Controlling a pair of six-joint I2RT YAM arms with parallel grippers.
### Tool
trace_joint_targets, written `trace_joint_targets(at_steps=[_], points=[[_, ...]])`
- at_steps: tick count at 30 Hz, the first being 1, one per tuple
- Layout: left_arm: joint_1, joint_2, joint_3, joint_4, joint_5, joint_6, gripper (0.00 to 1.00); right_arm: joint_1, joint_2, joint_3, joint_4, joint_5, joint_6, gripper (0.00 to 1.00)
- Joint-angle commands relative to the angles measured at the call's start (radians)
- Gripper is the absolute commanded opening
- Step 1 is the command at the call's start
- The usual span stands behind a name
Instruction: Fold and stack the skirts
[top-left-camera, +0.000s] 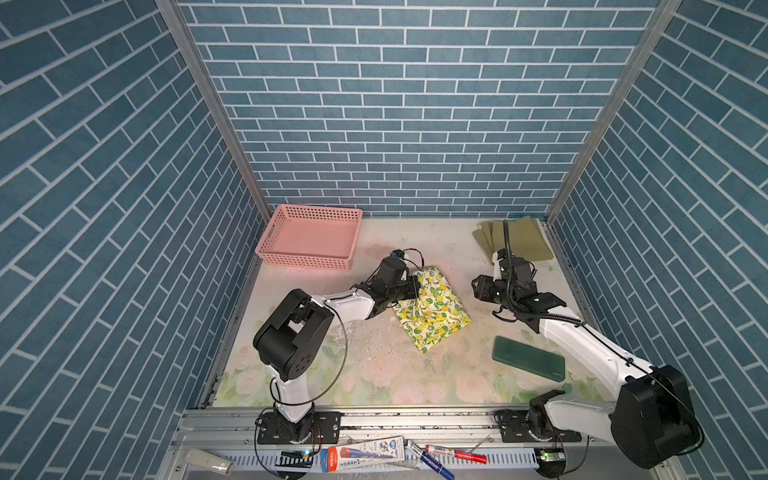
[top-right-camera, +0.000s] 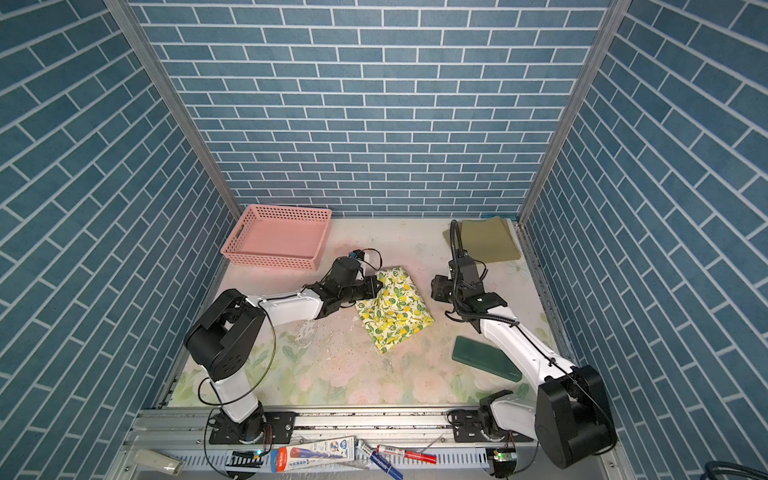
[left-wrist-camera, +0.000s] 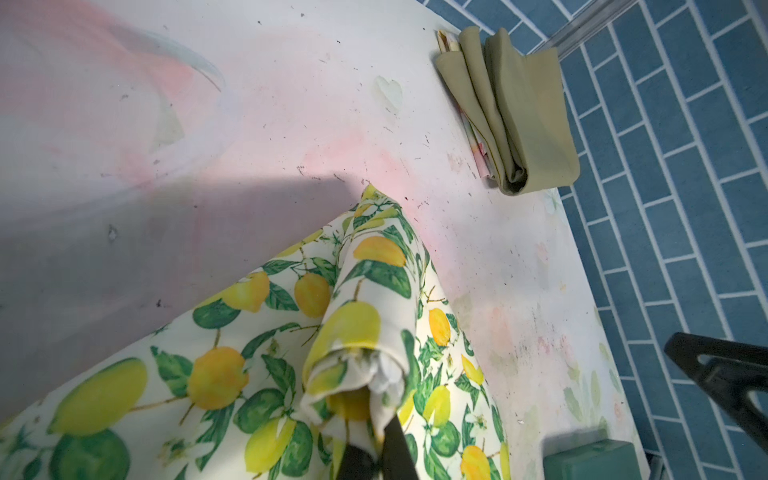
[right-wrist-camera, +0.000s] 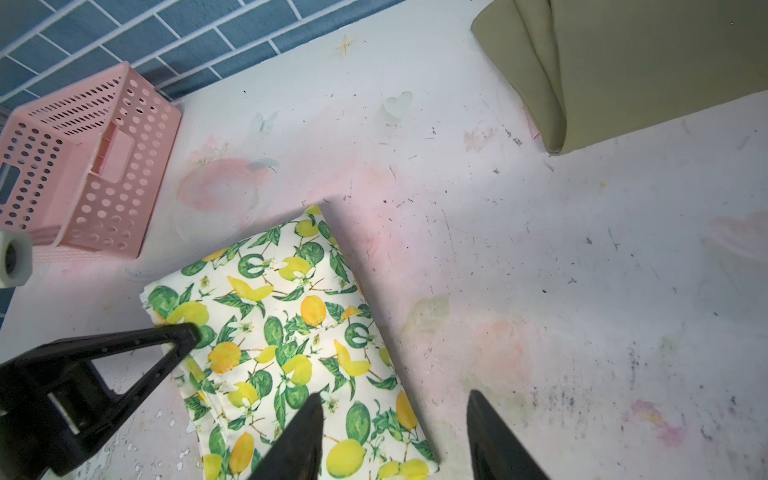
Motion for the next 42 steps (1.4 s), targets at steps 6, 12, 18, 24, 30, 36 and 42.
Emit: trace_joint_targets(at_steps=[6, 12, 18, 24, 30, 36, 42], points=[[-0.027, -0.062, -0.041, 0.067, -0.079, -0.172, 0.0, 0.008, -0.032, -0.062, 0.036, -0.058, -0.08, 0.57], [-0.028, -0.034, -0.042, 0.1, -0.08, -0.22, 0.0, 0.124, -0.007, -0.106, 0.164, -0.035, -0.129, 0.62], [-0.028, -0.033, -0.075, 0.104, -0.09, -0.225, 0.2, 0.237, 0.076, -0.175, 0.386, 0.004, -0.133, 0.67], [-0.022, -0.076, -0.108, 0.04, -0.12, -0.174, 0.52, 0.321, 0.111, -0.203, 0.511, 0.077, -0.126, 0.68], [-0.007, -0.074, -0.121, 0.039, -0.097, -0.172, 0.57, 0.425, 0.193, -0.206, 0.619, 0.194, -0.136, 0.68], [0.035, -0.076, -0.153, 0.05, -0.065, -0.173, 0.58, 0.472, 0.286, -0.201, 0.677, 0.241, -0.145, 0.68], [0.097, -0.107, -0.184, 0.036, -0.002, -0.147, 0.58, 0.475, 0.244, -0.223, 0.624, 0.263, -0.183, 0.67]])
